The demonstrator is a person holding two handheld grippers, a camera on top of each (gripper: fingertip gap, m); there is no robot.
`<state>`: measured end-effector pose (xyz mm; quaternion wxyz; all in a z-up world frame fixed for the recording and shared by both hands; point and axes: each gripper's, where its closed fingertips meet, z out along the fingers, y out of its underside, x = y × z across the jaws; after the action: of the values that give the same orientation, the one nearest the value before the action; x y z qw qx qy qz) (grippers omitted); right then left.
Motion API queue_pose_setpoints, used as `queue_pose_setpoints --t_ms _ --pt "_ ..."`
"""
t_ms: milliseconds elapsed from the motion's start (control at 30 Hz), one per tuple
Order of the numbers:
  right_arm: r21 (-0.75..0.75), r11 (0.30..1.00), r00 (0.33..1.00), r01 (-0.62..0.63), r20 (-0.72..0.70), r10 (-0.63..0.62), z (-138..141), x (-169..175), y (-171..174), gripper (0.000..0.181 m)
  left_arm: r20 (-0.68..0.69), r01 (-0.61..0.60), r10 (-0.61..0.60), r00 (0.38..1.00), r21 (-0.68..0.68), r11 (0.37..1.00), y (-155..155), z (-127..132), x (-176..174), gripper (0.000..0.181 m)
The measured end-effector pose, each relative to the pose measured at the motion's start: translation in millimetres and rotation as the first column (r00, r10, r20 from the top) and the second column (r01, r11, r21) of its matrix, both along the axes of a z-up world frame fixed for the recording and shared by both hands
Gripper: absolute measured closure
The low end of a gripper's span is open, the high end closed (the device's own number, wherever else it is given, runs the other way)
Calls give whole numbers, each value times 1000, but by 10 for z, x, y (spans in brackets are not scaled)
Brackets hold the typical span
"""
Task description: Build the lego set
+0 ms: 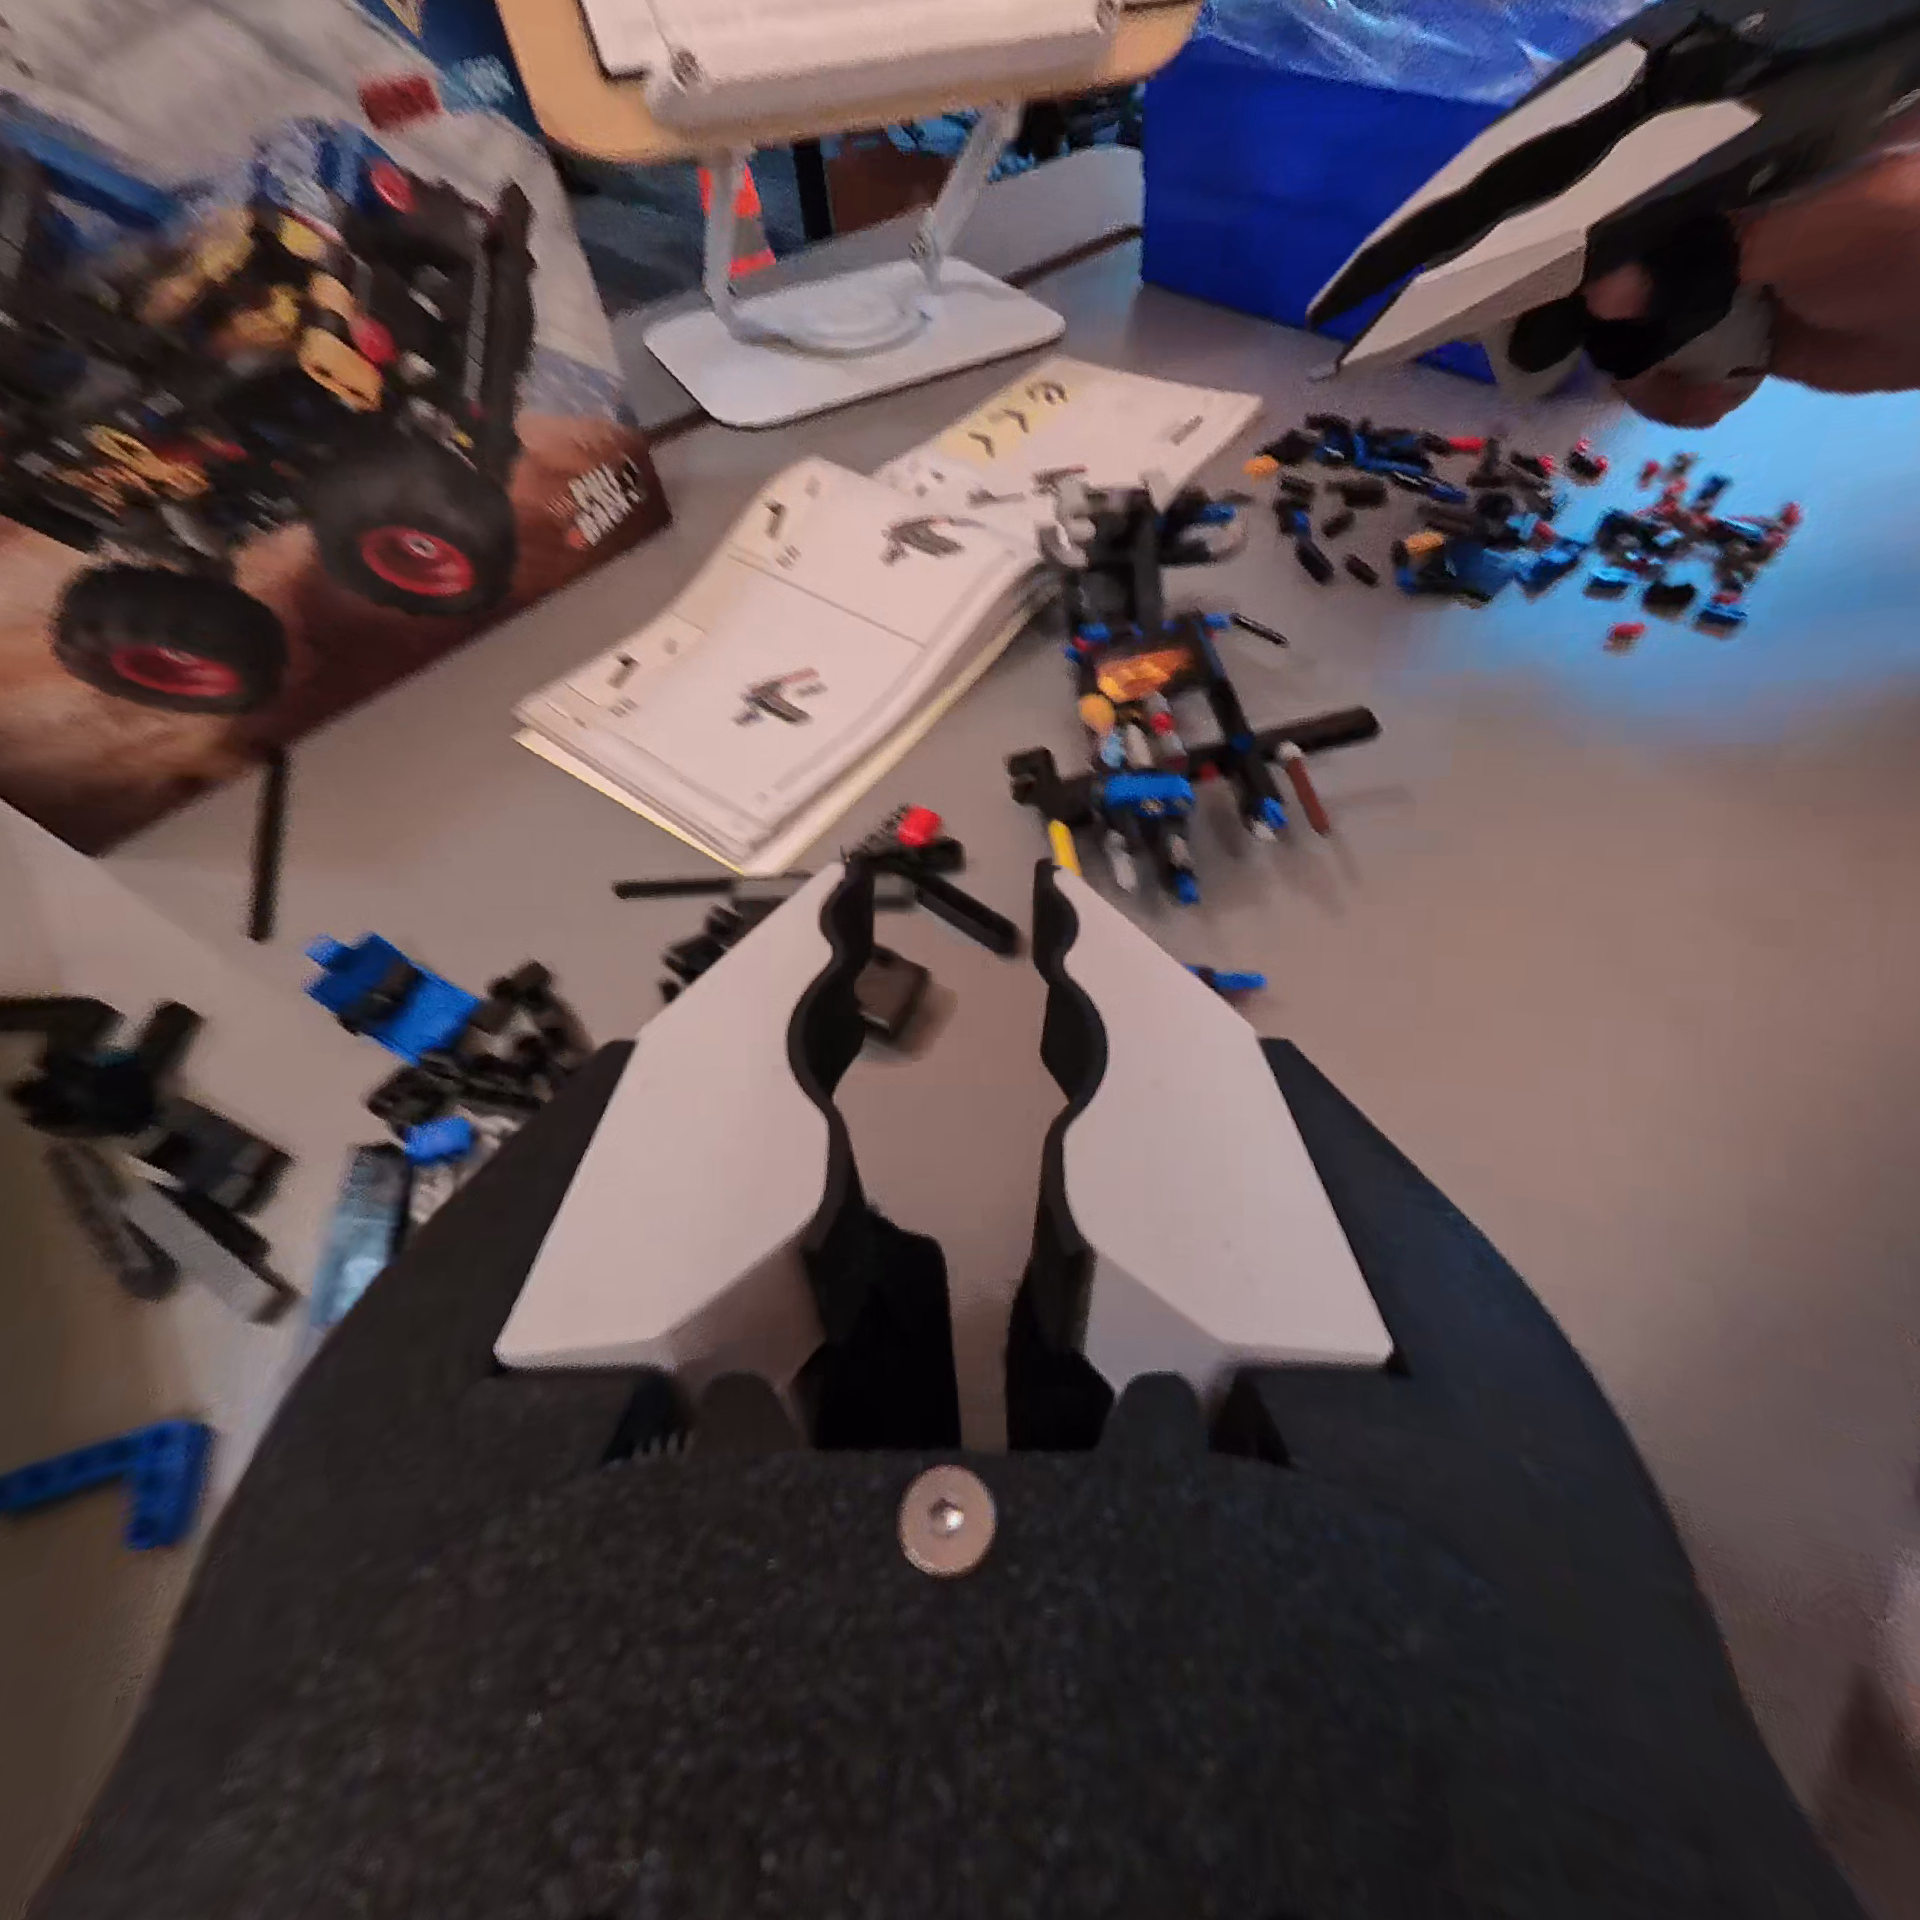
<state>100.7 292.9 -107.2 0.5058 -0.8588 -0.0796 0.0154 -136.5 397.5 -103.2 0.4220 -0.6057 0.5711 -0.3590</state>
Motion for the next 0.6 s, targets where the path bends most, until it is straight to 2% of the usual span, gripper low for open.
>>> queue_pose_setpoints --t_ms 100,167,233,300,400,600 --pt "-25 996 996 80 47 -79 -100 578 68 146 9 -11 10 1000 45 999 255 108 196 153" --pt "-30 994 994 105 24 -104 -191 735 113 144 -7 -17 17 1000 67 998 401 112 337 154" --pt "-1 991 991 130 -24 -130 -248 776 139 145 -30 -32 34 999 66 997 526 67 456 159" --pt "-43 992 991 120 -52 -122 -328 731 85 142 -30 -42 44 999 37 998 603 -1 545 159" --pt "-37 989 990 141 -12 -142 -388 766 16 145 -34 -35 36 999 9 999 635 -75 573 161" --pt "13 988 987 156 36 -157 -250 836 -51 148 -37 -93 96 995 86 992 798 -46 446 161"
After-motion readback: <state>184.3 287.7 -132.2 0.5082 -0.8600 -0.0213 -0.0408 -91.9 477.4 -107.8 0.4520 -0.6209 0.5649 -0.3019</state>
